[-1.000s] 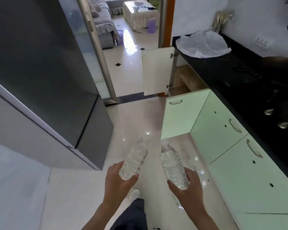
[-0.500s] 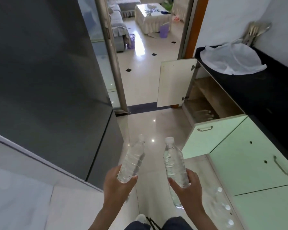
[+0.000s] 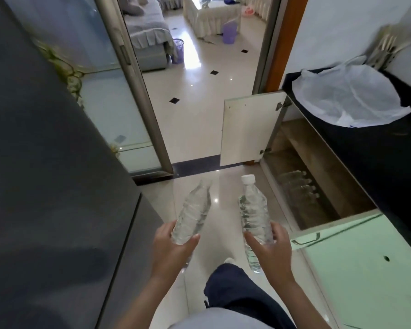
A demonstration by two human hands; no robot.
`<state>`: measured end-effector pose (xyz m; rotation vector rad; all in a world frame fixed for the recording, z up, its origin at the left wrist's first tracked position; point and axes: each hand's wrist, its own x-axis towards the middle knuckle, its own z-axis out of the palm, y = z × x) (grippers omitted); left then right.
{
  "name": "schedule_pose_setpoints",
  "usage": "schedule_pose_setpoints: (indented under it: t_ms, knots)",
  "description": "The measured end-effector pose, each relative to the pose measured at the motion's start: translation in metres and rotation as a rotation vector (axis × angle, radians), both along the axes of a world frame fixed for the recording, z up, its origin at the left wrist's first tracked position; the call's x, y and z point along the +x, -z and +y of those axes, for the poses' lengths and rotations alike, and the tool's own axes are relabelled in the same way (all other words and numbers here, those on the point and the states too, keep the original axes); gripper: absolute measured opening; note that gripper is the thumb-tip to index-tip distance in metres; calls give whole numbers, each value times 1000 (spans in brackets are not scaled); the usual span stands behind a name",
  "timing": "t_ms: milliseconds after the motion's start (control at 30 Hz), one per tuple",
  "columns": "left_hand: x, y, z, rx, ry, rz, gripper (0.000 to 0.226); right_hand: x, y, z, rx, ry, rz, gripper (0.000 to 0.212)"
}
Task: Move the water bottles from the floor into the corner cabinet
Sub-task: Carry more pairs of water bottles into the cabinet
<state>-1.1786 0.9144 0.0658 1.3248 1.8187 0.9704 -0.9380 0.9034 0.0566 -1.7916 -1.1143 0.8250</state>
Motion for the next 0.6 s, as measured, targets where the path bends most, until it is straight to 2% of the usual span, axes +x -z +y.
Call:
schedule_pose_setpoints:
  t_ms: [233,367,600]
  knots:
    - [43,-23,152,57,53,43,44,38,-25,133,9,5,-13,59]
    - [62,-29,227,72,142,12,41,53,-31,182,40,124,14,70]
    - [99,-6,371,-12,442,-24,45,70,-9,258,-20,466,-32,44]
